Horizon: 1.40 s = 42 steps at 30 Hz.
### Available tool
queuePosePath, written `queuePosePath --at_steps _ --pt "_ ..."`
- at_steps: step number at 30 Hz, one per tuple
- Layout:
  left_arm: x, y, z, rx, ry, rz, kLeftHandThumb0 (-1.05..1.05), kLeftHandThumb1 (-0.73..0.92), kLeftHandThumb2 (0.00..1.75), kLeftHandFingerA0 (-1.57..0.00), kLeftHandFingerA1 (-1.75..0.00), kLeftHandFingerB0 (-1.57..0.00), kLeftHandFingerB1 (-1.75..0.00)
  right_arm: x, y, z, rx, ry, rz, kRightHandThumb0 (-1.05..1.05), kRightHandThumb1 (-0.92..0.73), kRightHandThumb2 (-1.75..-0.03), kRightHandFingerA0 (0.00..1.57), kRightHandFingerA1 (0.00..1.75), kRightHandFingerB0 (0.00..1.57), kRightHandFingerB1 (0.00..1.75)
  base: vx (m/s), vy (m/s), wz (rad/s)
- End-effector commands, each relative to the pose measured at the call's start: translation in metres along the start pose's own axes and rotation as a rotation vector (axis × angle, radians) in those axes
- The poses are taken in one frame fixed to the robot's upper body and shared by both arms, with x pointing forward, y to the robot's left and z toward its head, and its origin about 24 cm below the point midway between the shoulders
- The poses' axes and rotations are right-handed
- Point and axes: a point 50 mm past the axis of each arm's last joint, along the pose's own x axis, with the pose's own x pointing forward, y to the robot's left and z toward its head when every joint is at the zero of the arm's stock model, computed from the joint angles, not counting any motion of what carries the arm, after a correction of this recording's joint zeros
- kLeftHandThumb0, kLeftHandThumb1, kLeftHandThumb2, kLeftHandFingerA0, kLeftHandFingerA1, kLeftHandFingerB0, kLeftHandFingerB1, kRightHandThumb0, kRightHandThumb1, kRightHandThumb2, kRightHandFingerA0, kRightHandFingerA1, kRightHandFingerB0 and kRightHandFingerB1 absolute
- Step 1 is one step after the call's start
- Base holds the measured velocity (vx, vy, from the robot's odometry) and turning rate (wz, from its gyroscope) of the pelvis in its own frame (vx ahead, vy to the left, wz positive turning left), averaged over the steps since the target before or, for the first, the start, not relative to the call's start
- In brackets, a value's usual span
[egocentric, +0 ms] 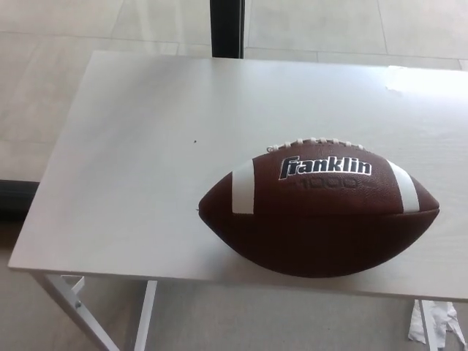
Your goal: The robot uses both its hands to grab the left and right ends of a football kept in the middle of the desk infront of it, lifts it up and places it in the palm of a person
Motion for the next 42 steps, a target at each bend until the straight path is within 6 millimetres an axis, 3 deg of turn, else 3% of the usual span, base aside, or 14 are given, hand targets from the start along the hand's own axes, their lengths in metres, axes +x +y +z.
queuePosePath --at_steps 1,4,10,16,17,22,23,24,25,37,38,39,41,42 --pt "-0.002 0.021 0.016 -0.179 -0.051 -0.027 -1.05 0.61 0.61 -0.43 -0.43 -0.25 -0.45 -0.003 -0.035 0.045 0.152 -0.183 -0.049 -0.94 -0.92 -0.71 0.17 0.34 0.00 0.17 0.00 0.000 0.00" --pt "-0.003 0.023 0.016 -0.206 -0.052 -0.033 -1.05 0.46 0.95 -0.40 -0.48 -0.23 -0.48 -0.003 -0.036 0.040 0.266 -0.169 -0.080 -0.86 -0.92 -0.70 0.17 0.33 0.00 0.15 0.00 0.000 0.00" --pt "-0.005 0.027 0.018 -0.341 -0.117 -0.009 -1.05 0.63 0.62 -0.36 -0.44 -0.20 -0.44 -0.005 -0.041 0.046 0.381 -0.183 -0.150 -0.86 -0.81 -1.16 0.11 0.47 0.00 0.14 0.00 0.000 0.00" --pt "-0.004 0.021 0.011 -0.337 -0.089 -0.004 -1.05 0.62 0.62 -0.43 -0.47 -0.26 -0.44 -0.001 -0.053 0.037 0.448 0.023 -0.221 -0.73 -0.78 -1.06 0.32 0.55 0.08 0.36 0.01 -0.004 0.04" --pt "-0.005 0.022 0.011 -0.314 -0.081 -0.016 -1.05 0.61 0.61 -0.43 -0.51 -0.27 -0.44 -0.003 -0.050 0.029 0.410 0.047 -0.183 -0.66 -0.91 -0.67 0.37 0.51 0.20 0.30 0.00 0.000 0.00" --pt "-0.013 0.040 0.000 -0.165 0.002 -0.042 -1.05 0.64 0.62 -0.39 -0.47 -0.25 -0.45 -0.027 -0.050 -0.016 0.398 0.097 -0.084 -0.78 -0.76 -1.08 0.30 0.54 0.06 0.32 0.00 0.000 0.00" --pt "-0.014 0.044 0.002 -0.233 -0.023 -0.028 -1.05 0.64 0.62 -0.39 -0.48 -0.25 -0.47 -0.028 -0.056 -0.013 0.429 0.075 -0.107 -0.76 -0.92 -0.69 0.38 0.40 0.11 0.22 0.00 0.000 0.00" --pt "-0.015 0.047 0.004 -0.269 -0.039 0.002 -1.05 0.48 0.96 -0.36 -0.51 -0.23 -0.50 -0.027 -0.060 -0.005 0.455 0.049 -0.145 -0.76 -0.91 -0.69 0.35 0.38 0.13 0.23 0.00 0.000 0.00" --pt "-0.015 0.052 0.012 -0.314 -0.069 0.024 -1.05 0.63 0.61 -0.39 -0.45 -0.25 -0.44 -0.027 -0.065 0.009 0.485 -0.003 -0.201 -0.75 -0.92 -0.69 0.34 0.38 0.10 0.21 0.00 0.000 0.00" --pt "-0.015 0.077 0.132 -0.440 -0.423 0.025 -1.05 0.59 0.60 -0.59 -0.47 -0.47 -0.49 -0.026 -0.089 0.159 0.672 -0.525 -0.303 -0.80 -0.73 -1.06 0.26 0.51 0.10 0.40 0.00 0.000 0.00" --pt "-0.017 0.072 0.149 -0.455 -0.482 0.004 -1.05 0.56 0.59 -0.67 -0.51 -0.55 -0.51 -0.028 -0.082 0.172 0.650 -0.568 -0.282 -0.85 -0.92 -0.69 0.42 0.55 0.24 0.30 0.00 0.000 0.00" --pt "-0.020 0.066 0.164 -0.468 -0.540 -0.018 -1.05 0.55 0.59 -0.75 -0.50 -0.58 -0.51 -0.031 -0.074 0.183 0.649 -0.613 -0.252 -0.90 -0.77 -1.14 0.45 0.70 0.19 0.50 0.00 0.000 0.00" --pt "-0.023 0.057 0.178 -0.484 -0.579 -0.065 -1.05 0.59 0.59 -0.70 -0.45 -0.56 -0.44 -0.037 -0.063 0.194 0.678 -0.656 -0.216 -0.90 -0.90 -0.67 0.54 0.75 0.28 0.50 0.00 0.000 0.00" --pt "-0.027 0.050 0.186 -0.483 -0.610 -0.085 -0.99 0.48 0.96 -0.58 -0.56 -0.40 -0.46 -0.038 -0.056 0.198 0.658 -0.680 -0.185 -0.98 -0.74 -1.13 0.57 0.84 0.34 0.69 0.00 0.000 0.00"
